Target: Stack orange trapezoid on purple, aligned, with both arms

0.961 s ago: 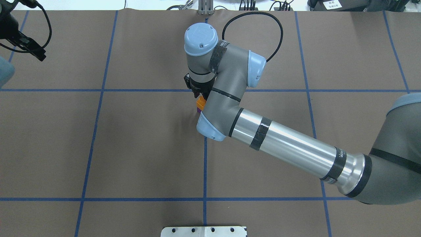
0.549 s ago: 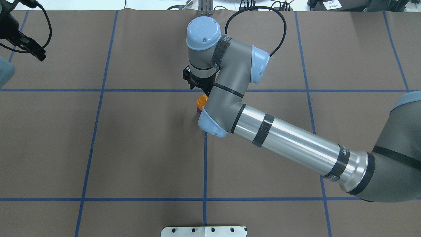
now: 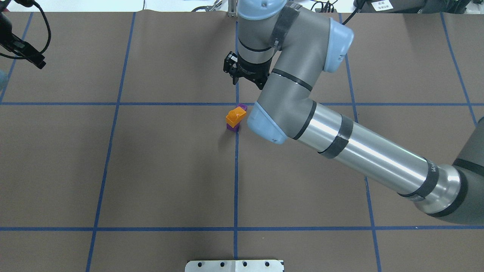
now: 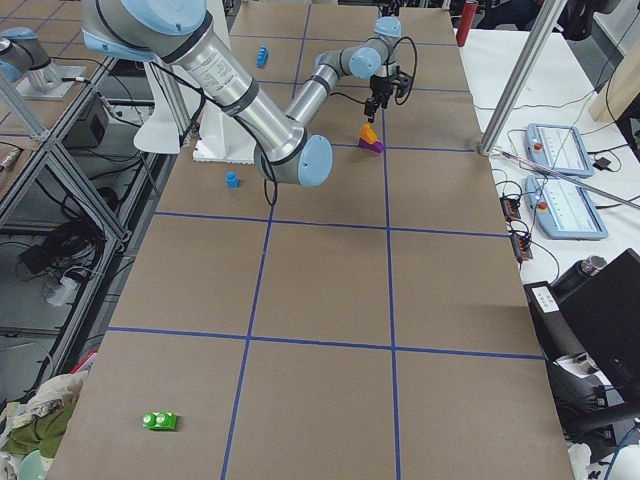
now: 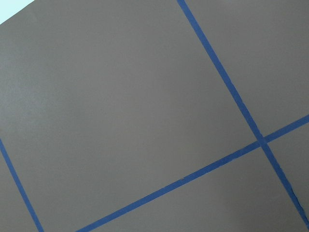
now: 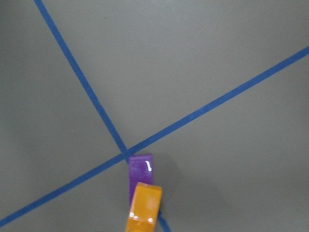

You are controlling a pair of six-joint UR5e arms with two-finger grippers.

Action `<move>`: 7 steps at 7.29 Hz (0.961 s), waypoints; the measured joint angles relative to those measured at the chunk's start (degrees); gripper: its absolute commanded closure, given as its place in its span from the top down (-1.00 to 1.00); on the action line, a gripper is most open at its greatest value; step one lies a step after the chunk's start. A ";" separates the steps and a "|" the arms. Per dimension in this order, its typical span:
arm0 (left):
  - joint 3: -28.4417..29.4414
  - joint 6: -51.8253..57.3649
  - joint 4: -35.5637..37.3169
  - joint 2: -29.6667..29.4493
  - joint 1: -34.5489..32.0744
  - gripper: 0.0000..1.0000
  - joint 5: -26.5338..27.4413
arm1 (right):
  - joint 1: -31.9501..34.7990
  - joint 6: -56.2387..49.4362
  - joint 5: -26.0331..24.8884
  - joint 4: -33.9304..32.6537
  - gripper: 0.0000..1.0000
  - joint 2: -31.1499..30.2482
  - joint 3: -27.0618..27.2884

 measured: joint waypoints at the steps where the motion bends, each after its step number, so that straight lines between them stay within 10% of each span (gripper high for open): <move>1: -0.02 4.54 -0.16 2.04 -2.86 1.00 -1.64 | 3.56 -9.22 0.98 -2.75 1.00 -6.68 7.22; 7: 0.26 11.68 -1.44 16.88 -18.72 1.00 -3.88 | 35.79 -69.02 14.47 7.34 1.00 -48.45 15.22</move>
